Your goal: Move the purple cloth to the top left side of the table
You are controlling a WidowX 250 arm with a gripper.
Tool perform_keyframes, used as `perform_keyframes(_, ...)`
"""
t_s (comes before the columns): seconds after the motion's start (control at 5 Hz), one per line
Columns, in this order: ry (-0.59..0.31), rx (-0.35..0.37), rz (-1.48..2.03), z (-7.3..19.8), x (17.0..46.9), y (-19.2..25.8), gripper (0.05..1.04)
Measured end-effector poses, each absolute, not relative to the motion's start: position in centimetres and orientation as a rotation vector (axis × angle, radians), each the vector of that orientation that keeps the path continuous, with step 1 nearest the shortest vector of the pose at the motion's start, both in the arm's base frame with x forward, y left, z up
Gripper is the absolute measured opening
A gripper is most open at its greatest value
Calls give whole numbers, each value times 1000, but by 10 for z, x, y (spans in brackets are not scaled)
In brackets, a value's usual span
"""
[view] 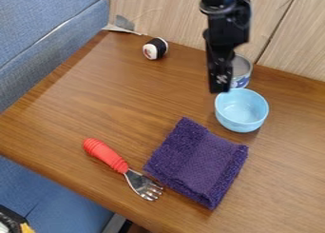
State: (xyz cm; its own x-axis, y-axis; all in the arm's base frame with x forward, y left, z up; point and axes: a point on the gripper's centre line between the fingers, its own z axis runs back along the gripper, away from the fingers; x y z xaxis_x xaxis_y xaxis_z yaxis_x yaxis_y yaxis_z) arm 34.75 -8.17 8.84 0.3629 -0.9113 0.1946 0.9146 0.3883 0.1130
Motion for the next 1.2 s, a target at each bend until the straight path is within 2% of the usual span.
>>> perform_keyframes(0.2, -207, -29, -1213, 82, 315, -98, 1000)
perform_keyframes(0.6, -87, -71, -1242, 44, 270, -96, 1000)
perform_keyframes(0.8, -67, -72, -1231, 33, 260, -92, 1000)
perform_keyframes(1.2, -59, -53, -1205, 18, 261, -88, 1000)
